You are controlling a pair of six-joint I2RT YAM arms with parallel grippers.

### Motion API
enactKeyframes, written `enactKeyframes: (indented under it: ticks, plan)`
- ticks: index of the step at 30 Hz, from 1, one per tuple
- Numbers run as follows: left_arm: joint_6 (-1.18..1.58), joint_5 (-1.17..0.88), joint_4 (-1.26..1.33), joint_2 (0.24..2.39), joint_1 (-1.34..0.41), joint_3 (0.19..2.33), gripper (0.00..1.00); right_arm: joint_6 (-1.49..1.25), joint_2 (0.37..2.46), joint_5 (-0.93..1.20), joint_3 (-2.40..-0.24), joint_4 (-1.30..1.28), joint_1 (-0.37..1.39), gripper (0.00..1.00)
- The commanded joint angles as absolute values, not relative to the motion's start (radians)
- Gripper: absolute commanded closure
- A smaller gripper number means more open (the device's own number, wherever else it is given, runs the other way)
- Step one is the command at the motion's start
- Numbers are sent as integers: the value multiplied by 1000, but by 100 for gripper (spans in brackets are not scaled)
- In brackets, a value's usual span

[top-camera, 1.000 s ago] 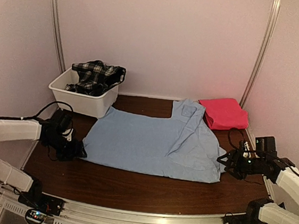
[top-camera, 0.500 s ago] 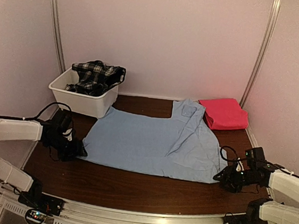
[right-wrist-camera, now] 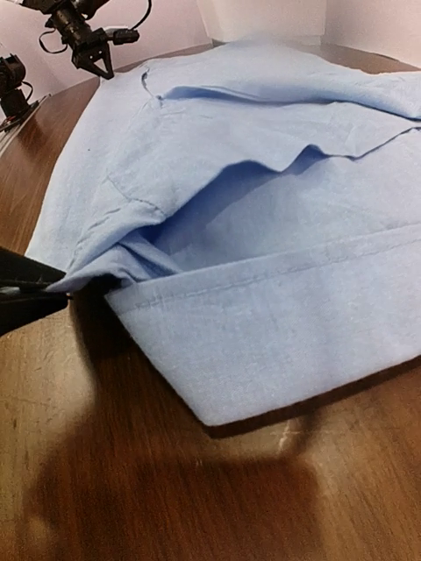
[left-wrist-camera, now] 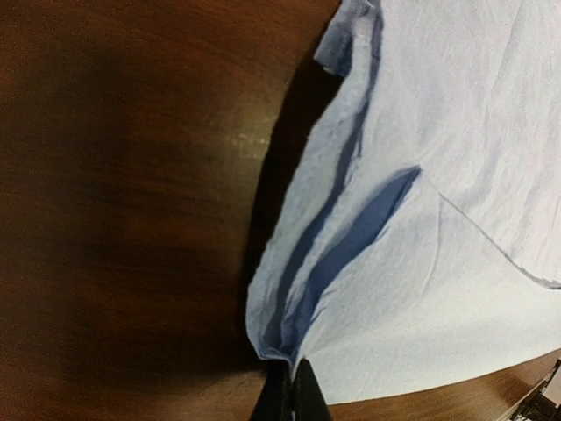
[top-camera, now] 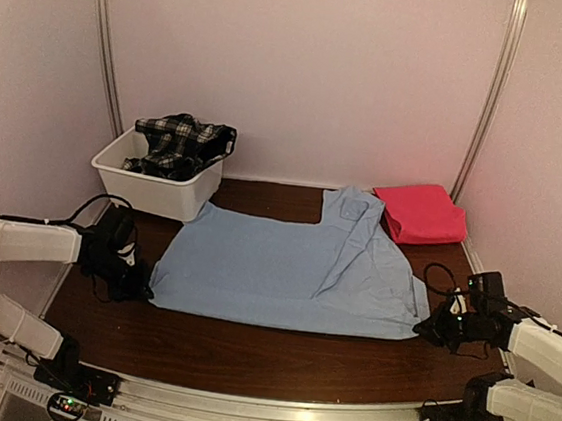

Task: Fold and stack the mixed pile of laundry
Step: Move the 1/3-folded T-shirt to the center of the board.

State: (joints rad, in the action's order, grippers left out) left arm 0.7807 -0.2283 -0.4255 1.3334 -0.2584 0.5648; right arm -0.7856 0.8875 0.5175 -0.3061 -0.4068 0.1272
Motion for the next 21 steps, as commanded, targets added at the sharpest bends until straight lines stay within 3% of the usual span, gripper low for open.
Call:
enactKeyframes:
  ticks: [1,10,11,12,15,17,21]
  plan:
    - [775,-160,-513,1292,-238,583,100,-790,793,398,-339,-552,55,100]
    - [787,-201,-532,1270,-317,537,100,-787,722,487,-328,-635,29,99]
    - [788,-204,-536,1262,-323,538,84,-768,715,511,-337,-625,30,90]
    - [790,-205,-545,1247,-326,541,68,-749,707,508,-370,-639,30,70]
    - [781,-147,-586,1201,-327,581,30,-666,707,444,-478,-672,30,44]
    - [752,-92,-618,1174,-327,632,20,-606,726,420,-538,-647,29,31]
    - [675,-84,-600,1178,-329,718,8,-594,842,503,-584,-415,30,27]
